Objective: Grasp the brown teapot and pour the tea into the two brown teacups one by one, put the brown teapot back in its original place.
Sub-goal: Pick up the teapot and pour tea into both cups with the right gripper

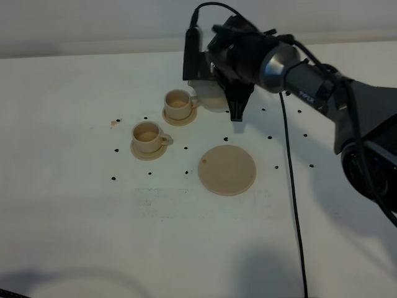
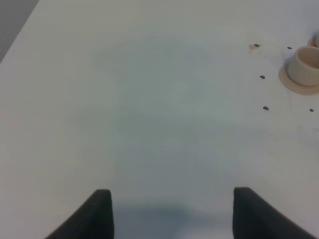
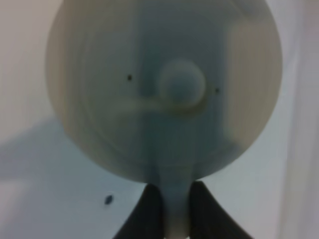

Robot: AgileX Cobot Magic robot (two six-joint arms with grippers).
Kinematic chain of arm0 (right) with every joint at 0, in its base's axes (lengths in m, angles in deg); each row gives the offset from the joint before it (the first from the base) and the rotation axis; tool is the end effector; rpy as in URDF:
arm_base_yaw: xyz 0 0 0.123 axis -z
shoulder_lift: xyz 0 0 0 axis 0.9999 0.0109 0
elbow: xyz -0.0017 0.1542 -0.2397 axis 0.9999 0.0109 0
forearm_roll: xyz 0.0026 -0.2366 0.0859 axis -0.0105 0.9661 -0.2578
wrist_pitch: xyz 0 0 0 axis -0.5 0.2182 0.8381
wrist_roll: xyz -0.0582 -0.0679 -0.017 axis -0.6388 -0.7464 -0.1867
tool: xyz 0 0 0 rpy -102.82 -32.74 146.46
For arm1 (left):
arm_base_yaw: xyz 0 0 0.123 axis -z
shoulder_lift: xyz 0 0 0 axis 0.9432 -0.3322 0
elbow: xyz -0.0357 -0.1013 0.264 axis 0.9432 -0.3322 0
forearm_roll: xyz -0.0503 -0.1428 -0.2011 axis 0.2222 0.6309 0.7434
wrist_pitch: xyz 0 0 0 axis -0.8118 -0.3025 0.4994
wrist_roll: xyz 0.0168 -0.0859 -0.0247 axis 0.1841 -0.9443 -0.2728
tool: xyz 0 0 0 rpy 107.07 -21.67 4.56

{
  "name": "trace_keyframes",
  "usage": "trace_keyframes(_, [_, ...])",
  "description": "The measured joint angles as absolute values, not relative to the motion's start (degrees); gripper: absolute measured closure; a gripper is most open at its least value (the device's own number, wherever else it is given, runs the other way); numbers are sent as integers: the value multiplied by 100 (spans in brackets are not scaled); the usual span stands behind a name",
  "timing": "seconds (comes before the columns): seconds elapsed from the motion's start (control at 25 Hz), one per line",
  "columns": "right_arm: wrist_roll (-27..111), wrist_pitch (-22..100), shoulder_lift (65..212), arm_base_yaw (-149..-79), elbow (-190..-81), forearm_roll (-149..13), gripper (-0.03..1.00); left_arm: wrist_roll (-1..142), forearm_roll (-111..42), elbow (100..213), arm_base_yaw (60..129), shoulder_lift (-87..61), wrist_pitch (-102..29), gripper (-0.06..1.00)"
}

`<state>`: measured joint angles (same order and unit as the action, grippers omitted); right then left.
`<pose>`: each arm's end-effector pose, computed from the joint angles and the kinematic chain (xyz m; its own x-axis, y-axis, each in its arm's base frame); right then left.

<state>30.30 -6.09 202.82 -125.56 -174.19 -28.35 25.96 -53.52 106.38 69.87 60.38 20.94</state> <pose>0.4432 0.2759 0.1725 -0.1114 -0.9924 0.0521 -0.8080 0.0600 -0.5861 -0.0084 0.0072 0.2802 -0.4355 -0.1394 -0.8893 -0.1439 0.9860 -0.0841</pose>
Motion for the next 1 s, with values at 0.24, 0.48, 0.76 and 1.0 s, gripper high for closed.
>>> trace_keyframes(0.24, [3030, -526, 20298, -12711, -17419, -2453, 87, 2596, -5352, 10638, 6987, 6038, 2094, 45])
trace_keyframes(0.48, [3017, -490, 20343, -12738, -17419, -2126, 87, 2596, -5352, 10638, 6987, 6038, 2094, 45])
trace_keyframes(0.76, [3013, -485, 20343, -12822, -17419, -1778, 87, 2596, -5352, 10638, 6987, 6038, 2094, 45])
trace_keyframes(1.0, [3008, -486, 20343, -12921, -17419, -1695, 87, 2596, -5352, 10638, 6987, 6038, 2094, 45])
